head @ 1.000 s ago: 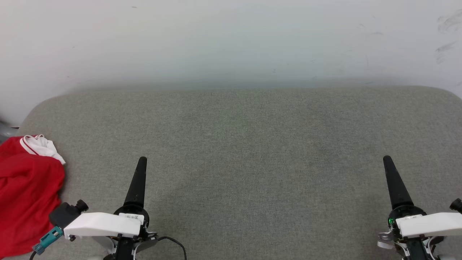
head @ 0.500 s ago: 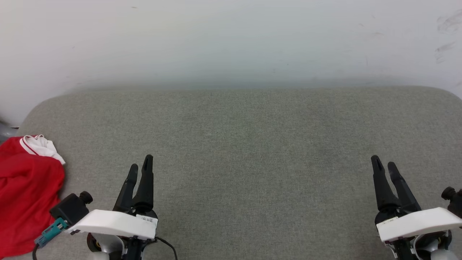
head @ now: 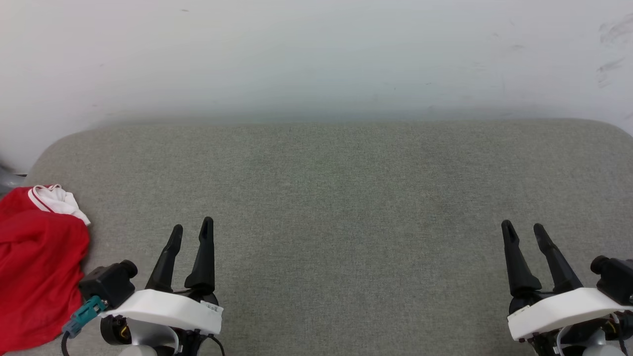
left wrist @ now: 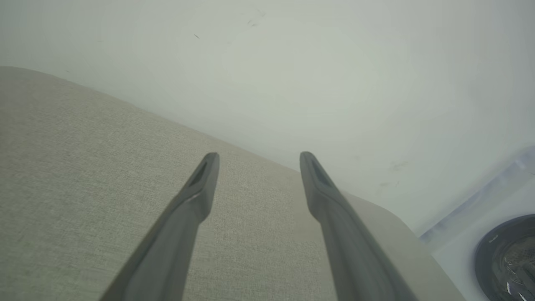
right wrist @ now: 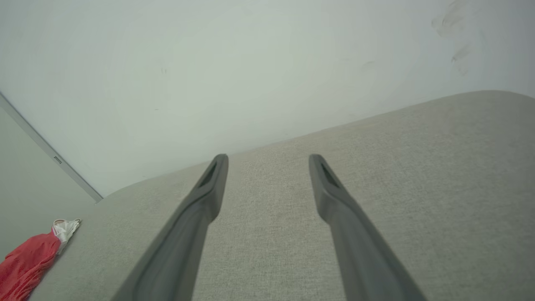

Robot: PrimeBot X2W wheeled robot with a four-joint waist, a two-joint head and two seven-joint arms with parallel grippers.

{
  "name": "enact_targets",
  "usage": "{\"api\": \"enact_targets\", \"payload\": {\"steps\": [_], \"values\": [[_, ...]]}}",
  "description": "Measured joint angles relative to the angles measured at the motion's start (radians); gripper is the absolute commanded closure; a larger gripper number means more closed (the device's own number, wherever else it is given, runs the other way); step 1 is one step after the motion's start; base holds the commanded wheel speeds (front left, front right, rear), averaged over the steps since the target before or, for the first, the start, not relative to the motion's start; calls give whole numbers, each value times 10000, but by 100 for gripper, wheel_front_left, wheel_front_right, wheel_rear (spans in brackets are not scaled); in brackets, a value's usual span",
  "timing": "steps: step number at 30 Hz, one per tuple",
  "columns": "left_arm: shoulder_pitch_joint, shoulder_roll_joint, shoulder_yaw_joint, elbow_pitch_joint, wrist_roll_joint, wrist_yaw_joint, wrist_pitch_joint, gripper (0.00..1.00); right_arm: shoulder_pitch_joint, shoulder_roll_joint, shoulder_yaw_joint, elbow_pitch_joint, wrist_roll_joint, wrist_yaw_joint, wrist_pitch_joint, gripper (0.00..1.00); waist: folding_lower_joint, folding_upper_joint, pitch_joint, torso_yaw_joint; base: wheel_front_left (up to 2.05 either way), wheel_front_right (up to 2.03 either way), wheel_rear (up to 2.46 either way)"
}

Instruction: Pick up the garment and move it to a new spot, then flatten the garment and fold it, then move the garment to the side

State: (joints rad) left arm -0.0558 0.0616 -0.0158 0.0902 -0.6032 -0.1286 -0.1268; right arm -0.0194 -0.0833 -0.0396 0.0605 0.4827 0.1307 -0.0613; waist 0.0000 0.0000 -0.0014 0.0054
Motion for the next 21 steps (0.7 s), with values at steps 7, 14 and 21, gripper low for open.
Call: {"api": "enact_targets", "payload": {"steps": [7, 14, 21], "values": [[1, 178, -153, 144, 1202, 119, -186, 0, 58, 46, -82, -61, -997, 0, 61, 0, 0, 0, -17, -12, 0, 0, 0], [2, 326, -447, 322, 2153, 385, -384, 0, 140, 107, -138, -192, -1944, 0, 128, 0, 0, 0, -32, -7, 0, 0, 0], [2, 357, -527, 428, 2596, 437, -545, 0, 204, 144, -98, -320, -2725, 2, 130, 0, 0, 0, -37, -3, 0, 0, 0]]}}
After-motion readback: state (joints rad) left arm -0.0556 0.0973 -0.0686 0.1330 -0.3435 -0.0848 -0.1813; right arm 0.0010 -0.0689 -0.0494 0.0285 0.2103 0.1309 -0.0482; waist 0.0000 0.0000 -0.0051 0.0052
